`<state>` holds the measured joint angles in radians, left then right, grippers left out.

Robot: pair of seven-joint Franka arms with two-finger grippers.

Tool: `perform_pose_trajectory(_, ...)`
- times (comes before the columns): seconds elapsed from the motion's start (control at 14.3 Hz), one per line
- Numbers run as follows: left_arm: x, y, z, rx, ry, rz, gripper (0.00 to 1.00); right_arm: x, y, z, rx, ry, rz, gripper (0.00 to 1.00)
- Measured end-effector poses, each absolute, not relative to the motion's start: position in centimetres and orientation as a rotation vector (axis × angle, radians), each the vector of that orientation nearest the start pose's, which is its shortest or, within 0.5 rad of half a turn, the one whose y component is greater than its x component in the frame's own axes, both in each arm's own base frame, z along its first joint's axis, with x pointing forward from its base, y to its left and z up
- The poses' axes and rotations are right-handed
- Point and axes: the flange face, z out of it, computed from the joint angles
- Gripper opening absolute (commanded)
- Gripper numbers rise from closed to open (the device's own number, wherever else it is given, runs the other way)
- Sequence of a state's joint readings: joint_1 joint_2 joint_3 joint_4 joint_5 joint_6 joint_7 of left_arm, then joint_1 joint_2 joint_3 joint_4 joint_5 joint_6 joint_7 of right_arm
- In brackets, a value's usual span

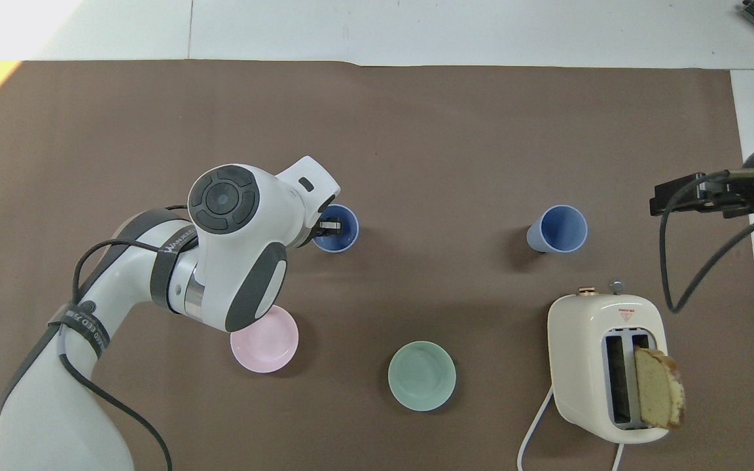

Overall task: Stack blue cups with both arms
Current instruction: 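Carry the blue cup with the left gripper toward the table center, then open the left gripper and draw it back to rest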

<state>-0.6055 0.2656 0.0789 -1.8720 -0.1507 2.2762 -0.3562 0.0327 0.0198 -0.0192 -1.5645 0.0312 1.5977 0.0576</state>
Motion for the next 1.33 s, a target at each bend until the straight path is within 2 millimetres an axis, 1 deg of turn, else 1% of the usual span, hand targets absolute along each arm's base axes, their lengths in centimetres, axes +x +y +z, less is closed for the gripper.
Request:
perform_pose_trajectory(0.21,55.2,-31.5,39.3,-3.291,0.109,-0.164,1.00,56.3,1.1,61.9,-3.110,0.069,-0.019,1.00)
perform_pose_trajectory(0.28,55.7,-30.9,39.8,-3.293,0.088,-0.179,1.00,56.3,1.1,61.9,-3.110,0.069,-0.019,1.00)
perform_pose_trajectory(0.42,56.9,-28.5,41.2,-3.295,0.025,-0.192,1.00,56.3,1.1,61.9,-3.110,0.069,-0.019,1.00)
perform_pose_trajectory(0.56,57.8,-25.6,43.4,-3.293,-0.019,-0.203,1.00,56.3,1.1,61.9,-3.110,0.069,-0.019,1.00)
perform_pose_trajectory(0.7,58.4,-21.6,46.6,-3.280,0.021,-0.239,1.00,56.3,1.1,61.9,-3.110,0.069,-0.019,1.00)
perform_pose_trajectory(0.84,58.2,-17.1,49.7,-3.266,0.103,-0.234,1.00,56.3,1.1,61.9,-3.110,0.069,-0.019,1.00)
perform_pose_trajectory(0.98,57.9,-11.8,52.4,-3.223,0.212,-0.236,1.00,56.3,1.1,61.9,-3.110,0.069,-0.019,1.00)
perform_pose_trajectory(1.12,57.8,-7.3,54.9,-3.172,0.283,-0.223,1.00,56.3,1.1,61.9,-3.110,0.069,-0.019,1.00)
perform_pose_trajectory(1.19,57.8,-5.6,56.2,-3.159,0.308,-0.211,1.00,56.3,1.1,61.9,-3.110,0.069,-0.019,1.00)
perform_pose_trajectory(1.33,57.7,-2.9,58.7,-3.146,0.339,-0.187,1.00,56.3,1.1,61.9,-3.110,0.069,-0.019,1.00)
